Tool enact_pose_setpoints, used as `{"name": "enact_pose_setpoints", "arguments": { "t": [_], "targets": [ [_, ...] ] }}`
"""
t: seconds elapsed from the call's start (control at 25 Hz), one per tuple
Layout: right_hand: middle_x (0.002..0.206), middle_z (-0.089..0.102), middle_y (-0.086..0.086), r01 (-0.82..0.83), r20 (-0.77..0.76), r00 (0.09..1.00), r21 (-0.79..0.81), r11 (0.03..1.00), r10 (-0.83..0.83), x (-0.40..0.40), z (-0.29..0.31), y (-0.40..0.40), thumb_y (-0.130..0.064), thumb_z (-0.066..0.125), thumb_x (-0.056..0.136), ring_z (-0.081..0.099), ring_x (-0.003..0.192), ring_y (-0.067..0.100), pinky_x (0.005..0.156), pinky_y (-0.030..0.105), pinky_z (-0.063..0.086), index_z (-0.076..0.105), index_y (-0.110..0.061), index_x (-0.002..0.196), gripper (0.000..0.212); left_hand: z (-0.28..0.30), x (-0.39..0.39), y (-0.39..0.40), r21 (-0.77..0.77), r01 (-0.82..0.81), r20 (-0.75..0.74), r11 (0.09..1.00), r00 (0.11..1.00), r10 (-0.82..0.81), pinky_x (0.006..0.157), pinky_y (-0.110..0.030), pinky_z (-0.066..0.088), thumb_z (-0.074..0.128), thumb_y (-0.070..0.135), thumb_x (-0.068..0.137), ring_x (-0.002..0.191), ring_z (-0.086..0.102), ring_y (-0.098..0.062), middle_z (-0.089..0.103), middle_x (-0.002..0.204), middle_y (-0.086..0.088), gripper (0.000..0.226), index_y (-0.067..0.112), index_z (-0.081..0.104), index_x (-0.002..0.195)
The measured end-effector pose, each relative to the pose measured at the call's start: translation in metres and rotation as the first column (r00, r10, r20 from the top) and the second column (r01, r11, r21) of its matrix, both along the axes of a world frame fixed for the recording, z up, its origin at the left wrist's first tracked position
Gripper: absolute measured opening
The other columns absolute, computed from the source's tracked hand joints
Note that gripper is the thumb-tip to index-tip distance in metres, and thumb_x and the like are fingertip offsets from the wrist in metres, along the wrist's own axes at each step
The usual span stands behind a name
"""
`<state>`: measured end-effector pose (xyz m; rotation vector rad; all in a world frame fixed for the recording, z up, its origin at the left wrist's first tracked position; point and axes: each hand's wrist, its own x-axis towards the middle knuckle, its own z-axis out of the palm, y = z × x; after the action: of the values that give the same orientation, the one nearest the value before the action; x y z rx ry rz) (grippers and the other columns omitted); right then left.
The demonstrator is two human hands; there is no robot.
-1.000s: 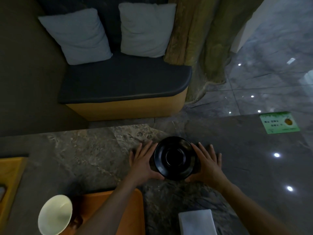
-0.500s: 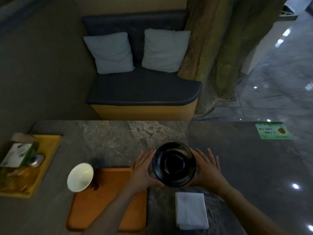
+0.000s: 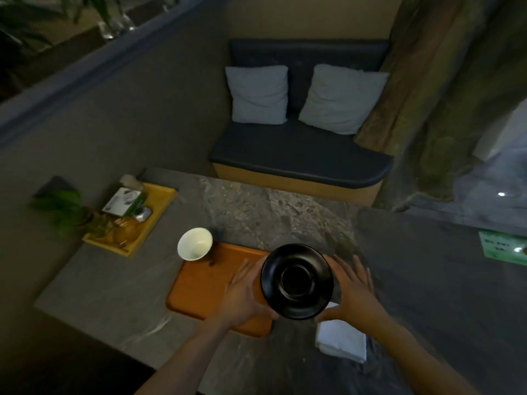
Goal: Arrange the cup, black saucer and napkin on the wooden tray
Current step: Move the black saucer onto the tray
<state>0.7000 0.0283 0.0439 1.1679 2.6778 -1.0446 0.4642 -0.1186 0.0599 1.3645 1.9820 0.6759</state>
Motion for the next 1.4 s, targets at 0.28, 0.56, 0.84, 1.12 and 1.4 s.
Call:
{"name": "enact_pose_setpoints", "arguments": {
  "t": [0.28,0.56,0.84,1.12,1.4],
  "targets": [
    [0.161,0.002,-0.008,-0.022,0.053,0.998,-0.006,1.0,0.022,-0.048,-0.012,-0.043,-0.084,0.069,0.042,-0.023,0.144,0.024,0.117,0.057,-0.008,-0.012,-0.053,0.138,0.129,-0.006,-0.036,-0.052,0.011,-0.017,0.048,1.0,0.999,0.017,0.12,-0.051,0.018,0.089,0.057,0.053,0.145,0.02,-0.004,0.029,0.154,0.018,0.12,0.04,0.017,0.148],
    [0.161,0.007,-0.008,0.03,0.133,0.991,0.001,1.0,-0.03,-0.102,-0.027,-0.084,-0.083,0.071,0.041,-0.016,0.145,0.025,0.117,0.055,-0.003,-0.005,-0.045,0.147,0.136,-0.027,-0.097,-0.089,-0.03,-0.014,0.143,0.999,0.99,0.018,0.121,-0.047,0.016,0.087,0.056,0.054,0.147,0.014,-0.006,0.022,0.158,0.012,0.123,0.035,0.014,0.15],
    [0.16,0.01,-0.01,0.141,0.127,0.982,-0.011,0.99,-0.138,-0.124,-0.049,-0.106,-0.092,0.061,0.036,-0.014,0.145,0.027,0.118,0.056,0.0,-0.005,-0.048,0.145,0.135,-0.058,-0.132,-0.083,-0.062,0.081,0.255,0.995,0.965,-0.062,0.122,-0.042,0.019,0.088,0.054,0.053,0.146,0.014,-0.003,0.021,0.158,0.015,0.123,0.036,0.014,0.15],
    [0.159,-0.003,-0.018,0.198,0.199,0.963,-0.056,0.979,-0.183,-0.116,-0.075,-0.111,-0.086,0.064,0.043,-0.018,0.144,0.029,0.116,0.058,0.003,-0.016,-0.055,0.138,0.129,-0.098,-0.139,-0.069,-0.177,0.182,0.083,0.967,0.982,-0.169,0.123,-0.047,0.007,0.082,0.064,0.049,0.148,-0.004,-0.01,0.003,0.158,0.02,0.128,0.048,0.0,0.147],
    [0.148,-0.019,-0.033,0.19,0.206,0.963,-0.078,0.979,-0.171,-0.117,-0.088,-0.1,-0.081,0.068,0.046,-0.019,0.143,0.025,0.116,0.057,0.004,-0.018,-0.056,0.138,0.129,-0.115,-0.141,-0.061,-0.254,0.185,-0.003,0.949,0.981,-0.192,0.121,-0.045,-0.003,0.081,0.063,0.049,0.146,-0.022,-0.014,-0.009,0.159,0.021,0.131,0.06,-0.016,0.137]
  ]
}}
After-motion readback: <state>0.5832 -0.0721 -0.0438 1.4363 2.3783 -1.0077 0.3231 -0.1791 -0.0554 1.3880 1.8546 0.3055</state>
